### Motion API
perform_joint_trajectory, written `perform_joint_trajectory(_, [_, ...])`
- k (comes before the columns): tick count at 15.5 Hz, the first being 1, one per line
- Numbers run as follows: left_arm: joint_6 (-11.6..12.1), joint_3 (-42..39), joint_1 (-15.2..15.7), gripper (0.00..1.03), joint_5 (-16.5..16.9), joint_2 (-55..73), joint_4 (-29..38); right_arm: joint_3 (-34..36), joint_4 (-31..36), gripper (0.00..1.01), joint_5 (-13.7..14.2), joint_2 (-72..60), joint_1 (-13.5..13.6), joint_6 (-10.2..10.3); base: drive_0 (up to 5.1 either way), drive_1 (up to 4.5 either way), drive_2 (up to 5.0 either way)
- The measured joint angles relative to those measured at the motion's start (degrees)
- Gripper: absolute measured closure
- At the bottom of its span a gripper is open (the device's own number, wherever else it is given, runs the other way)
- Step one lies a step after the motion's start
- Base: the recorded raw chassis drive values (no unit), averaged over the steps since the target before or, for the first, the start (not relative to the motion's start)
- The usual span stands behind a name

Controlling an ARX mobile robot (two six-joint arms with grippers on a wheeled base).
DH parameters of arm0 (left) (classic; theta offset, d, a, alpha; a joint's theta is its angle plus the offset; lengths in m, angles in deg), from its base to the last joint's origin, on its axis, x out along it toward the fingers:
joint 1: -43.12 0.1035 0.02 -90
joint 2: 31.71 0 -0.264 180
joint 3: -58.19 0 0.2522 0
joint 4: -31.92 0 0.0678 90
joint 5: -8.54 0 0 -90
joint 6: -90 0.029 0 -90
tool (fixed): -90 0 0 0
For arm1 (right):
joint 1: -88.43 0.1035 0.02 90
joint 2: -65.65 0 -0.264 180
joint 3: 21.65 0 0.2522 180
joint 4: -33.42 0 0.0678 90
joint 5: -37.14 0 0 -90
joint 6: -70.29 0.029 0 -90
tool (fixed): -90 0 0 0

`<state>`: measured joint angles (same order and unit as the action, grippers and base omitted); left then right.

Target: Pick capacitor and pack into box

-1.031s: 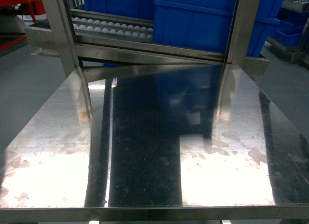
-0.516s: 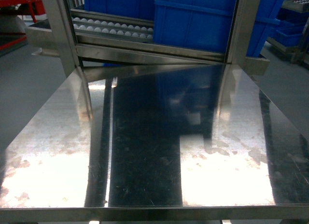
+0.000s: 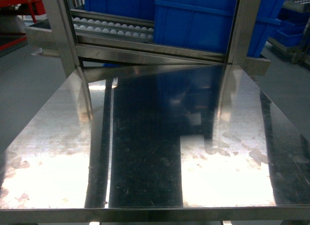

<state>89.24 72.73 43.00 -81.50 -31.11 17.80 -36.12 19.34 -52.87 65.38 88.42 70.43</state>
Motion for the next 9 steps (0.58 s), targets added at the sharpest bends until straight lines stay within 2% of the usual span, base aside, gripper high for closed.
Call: perform_joint_trajectory(9, [0.0, 0.0, 0.0, 0.6, 0.0, 0.0, 0.0, 0.0, 0.0, 0.03, 0.0, 0.0, 0.0, 0.0, 0.0, 0.0, 0.0])
